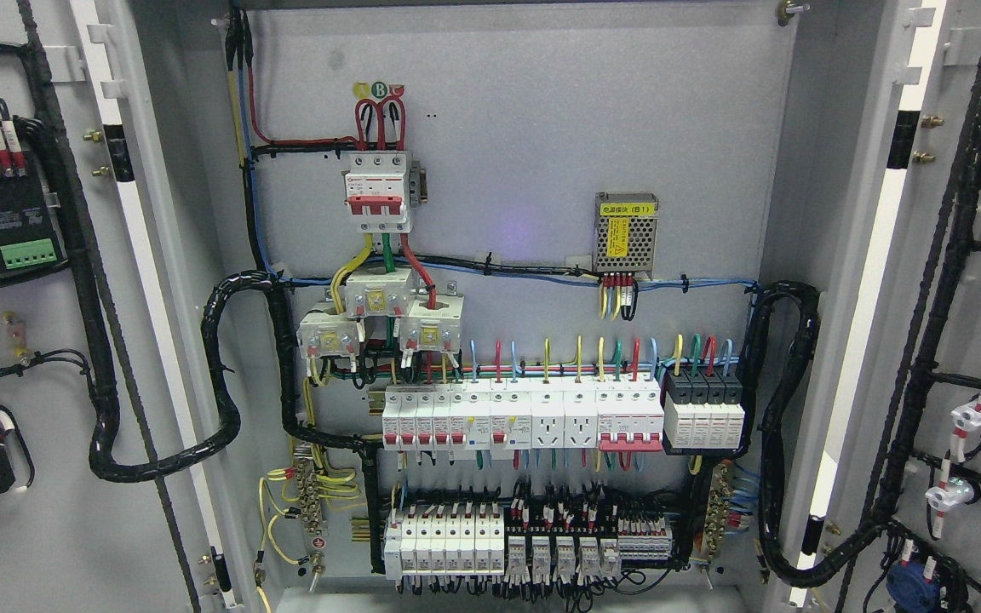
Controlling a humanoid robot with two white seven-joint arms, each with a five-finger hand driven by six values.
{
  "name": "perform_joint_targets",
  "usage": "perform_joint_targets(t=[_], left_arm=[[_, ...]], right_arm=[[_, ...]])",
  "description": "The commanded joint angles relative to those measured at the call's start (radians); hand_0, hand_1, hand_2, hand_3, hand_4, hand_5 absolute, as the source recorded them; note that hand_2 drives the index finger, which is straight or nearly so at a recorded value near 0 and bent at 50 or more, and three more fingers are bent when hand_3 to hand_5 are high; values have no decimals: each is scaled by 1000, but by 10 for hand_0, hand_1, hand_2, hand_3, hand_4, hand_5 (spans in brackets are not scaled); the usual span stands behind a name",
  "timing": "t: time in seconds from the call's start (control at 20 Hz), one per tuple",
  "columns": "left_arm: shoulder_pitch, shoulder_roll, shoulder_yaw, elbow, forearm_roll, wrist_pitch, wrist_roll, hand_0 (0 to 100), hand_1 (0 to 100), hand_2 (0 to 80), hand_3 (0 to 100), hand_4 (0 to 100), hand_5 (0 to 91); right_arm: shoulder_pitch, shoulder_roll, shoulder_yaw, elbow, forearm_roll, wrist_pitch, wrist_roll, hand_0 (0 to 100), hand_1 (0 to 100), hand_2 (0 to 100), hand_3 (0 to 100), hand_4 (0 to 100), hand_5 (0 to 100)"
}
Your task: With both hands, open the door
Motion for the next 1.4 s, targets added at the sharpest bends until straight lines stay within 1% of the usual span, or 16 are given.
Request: perform_joint_targets(t=[0.0, 0.3, 0.65, 0.95, 1.1, 1.2, 1.3, 1.35], left_arm=[[37, 1, -41, -45, 15, -9, 2, 0, 0, 0, 0, 43, 0], [45, 8, -52, -90, 28, -13, 2, 0, 0, 0, 0, 43, 0], [51, 22, -55, -113, 43, -22, 2, 0, 0, 0, 0, 43, 0], [80, 22, -116, -163, 41, -50, 3, 0, 0, 0, 0, 43, 0], [117, 22, -167, -212, 41, -82, 3, 0, 0, 0, 0, 44, 0], [143, 19, -195, -235, 40, -121, 3, 0, 0, 0, 0, 44, 0], [160, 19, -221, -254, 35, -131, 3, 0, 0, 0, 0, 44, 0], [168, 19, -235, -260, 34, -131, 3, 0, 0, 0, 0, 44, 0]], right_arm=[[-9, 0, -6, 28, -3, 0, 1, 0, 0, 0, 0, 0, 0], [-9, 0, -1, -14, -5, 0, 6, 0, 0, 0, 0, 0, 0], [-4, -1, 20, -87, -3, 1, 12, 0, 0, 0, 0, 0, 0], [-4, 0, 88, -141, 12, -3, 0, 0, 0, 0, 0, 0, 0], [-3, 3, 100, -158, 23, -8, -10, 0, 0, 0, 0, 0, 0], [-3, 3, 108, -179, 23, -8, -10, 0, 0, 0, 0, 0, 0], [-3, 3, 134, -201, 26, -9, -14, 0, 0, 0, 0, 0, 0], [-4, 3, 137, -208, 26, -9, -28, 0, 0, 0, 0, 0, 0]])
